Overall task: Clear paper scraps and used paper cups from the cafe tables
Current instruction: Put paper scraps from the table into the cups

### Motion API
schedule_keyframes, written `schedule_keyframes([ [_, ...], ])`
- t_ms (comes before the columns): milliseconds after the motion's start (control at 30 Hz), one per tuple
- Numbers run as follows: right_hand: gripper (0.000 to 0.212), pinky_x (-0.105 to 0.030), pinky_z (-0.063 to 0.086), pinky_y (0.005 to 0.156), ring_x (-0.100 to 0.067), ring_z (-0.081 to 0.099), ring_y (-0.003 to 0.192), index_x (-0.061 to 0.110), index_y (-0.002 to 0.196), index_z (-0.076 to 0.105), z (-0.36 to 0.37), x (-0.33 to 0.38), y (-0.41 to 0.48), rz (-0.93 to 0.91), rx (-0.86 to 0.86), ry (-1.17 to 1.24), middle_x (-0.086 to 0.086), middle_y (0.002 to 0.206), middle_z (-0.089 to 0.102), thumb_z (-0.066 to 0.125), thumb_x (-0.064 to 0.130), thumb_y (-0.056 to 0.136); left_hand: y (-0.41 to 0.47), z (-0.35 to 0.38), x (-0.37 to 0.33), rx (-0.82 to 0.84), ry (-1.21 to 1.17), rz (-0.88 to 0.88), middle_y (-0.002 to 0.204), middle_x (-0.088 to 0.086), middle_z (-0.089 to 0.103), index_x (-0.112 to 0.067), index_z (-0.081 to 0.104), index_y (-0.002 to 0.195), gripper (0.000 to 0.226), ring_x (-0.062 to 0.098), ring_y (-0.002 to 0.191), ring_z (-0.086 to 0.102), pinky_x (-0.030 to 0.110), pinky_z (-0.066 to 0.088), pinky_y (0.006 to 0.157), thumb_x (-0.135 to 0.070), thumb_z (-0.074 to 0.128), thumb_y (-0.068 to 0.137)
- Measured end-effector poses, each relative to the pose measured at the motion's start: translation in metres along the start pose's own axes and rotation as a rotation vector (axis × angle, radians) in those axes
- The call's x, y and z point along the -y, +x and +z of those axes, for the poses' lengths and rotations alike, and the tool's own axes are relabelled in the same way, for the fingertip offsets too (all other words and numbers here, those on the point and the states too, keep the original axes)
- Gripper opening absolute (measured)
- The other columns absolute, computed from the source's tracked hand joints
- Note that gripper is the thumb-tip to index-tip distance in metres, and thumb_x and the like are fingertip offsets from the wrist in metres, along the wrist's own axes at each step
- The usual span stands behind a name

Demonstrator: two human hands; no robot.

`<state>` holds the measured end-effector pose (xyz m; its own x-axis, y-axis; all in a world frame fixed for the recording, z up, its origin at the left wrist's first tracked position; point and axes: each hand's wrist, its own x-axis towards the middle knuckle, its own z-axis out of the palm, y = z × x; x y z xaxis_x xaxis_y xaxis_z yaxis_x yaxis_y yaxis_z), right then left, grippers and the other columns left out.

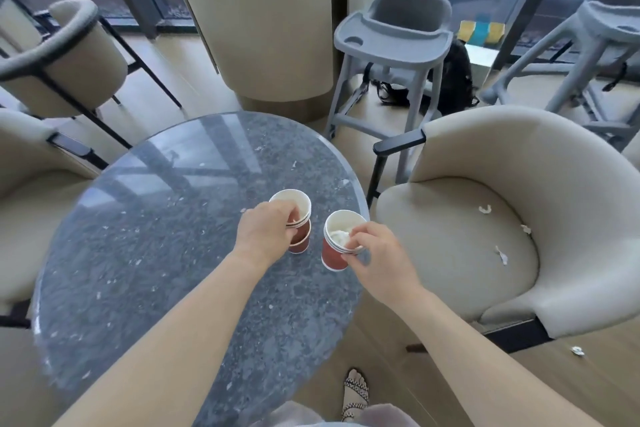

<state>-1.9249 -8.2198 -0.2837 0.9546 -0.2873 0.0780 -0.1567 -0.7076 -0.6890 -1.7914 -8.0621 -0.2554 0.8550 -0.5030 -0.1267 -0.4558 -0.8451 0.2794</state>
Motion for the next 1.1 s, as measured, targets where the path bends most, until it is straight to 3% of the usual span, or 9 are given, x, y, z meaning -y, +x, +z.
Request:
schedule_keyframes([
  [167,0.010,-0.018,0.036,0.083,-0.019,0.053,0.097,0.010,0.081,0.068,0.007,-0.004,0.009,-0.015,0.056,0.008,-0.001,0.098,0.063,0.073,0.011,0.074,-0.001,0.017,0.004,0.089,0.015,-0.032,0.104,-0.004,0.066,-0.026,0.059,0.099,0.018,0.023,0.103,0.056,0.034,0.041,0.085,-0.019,0.059,0.082],
  [300,0.007,-0.018,0.035,0.082,-0.020,0.052,0.099,0.009,0.080,0.067,0.012,-0.008,0.012,-0.034,0.087,-0.001,-0.001,0.099,0.062,0.071,0.011,0.075,-0.005,0.028,0.003,0.081,-0.029,-0.029,0.101,-0.010,0.066,-0.029,0.060,0.098,0.015,0.020,0.100,0.056,0.030,0.037,0.077,-0.025,0.060,0.083],
  [600,0.009,-0.031,0.045,0.084,-0.019,0.051,0.105,0.011,0.086,0.069,0.018,-0.007,0.016,-0.064,0.128,-0.014,0.000,0.104,0.062,0.067,0.014,0.078,-0.018,0.034,0.009,0.060,0.023,0.005,0.096,-0.002,0.069,-0.030,0.062,0.093,0.017,0.027,0.096,0.059,0.030,0.035,0.070,-0.018,0.054,0.083],
  [767,0.012,-0.038,0.050,0.073,-0.021,0.049,0.105,0.015,0.092,0.069,0.029,0.001,0.014,-0.145,0.195,-0.057,0.002,0.106,0.061,0.065,0.011,0.081,-0.040,0.030,0.025,0.086,0.054,-0.040,0.096,-0.002,0.069,-0.030,0.061,0.095,0.017,0.027,0.095,0.060,0.032,0.041,0.072,-0.021,0.054,0.084],
  [933,0.015,-0.040,0.051,0.076,-0.020,0.046,0.111,0.014,0.098,0.068,0.042,0.004,0.011,-0.182,0.299,-0.132,0.002,0.113,0.059,0.061,0.013,0.084,-0.061,0.028,0.037,0.113,0.076,-0.110,0.098,-0.002,0.067,-0.027,0.060,0.099,0.017,0.026,0.098,0.058,0.035,0.045,0.077,-0.021,0.052,0.086],
  [1100,0.019,-0.041,0.051,0.079,-0.019,0.046,0.112,0.017,0.102,0.068,0.047,0.012,0.004,-0.182,0.294,-0.100,0.004,0.111,0.060,0.063,0.016,0.083,-0.077,0.024,0.041,0.046,-0.020,-0.115,0.104,-0.007,0.064,-0.025,0.060,0.102,0.018,0.020,0.102,0.055,0.037,0.046,0.083,-0.022,0.056,0.085],
])
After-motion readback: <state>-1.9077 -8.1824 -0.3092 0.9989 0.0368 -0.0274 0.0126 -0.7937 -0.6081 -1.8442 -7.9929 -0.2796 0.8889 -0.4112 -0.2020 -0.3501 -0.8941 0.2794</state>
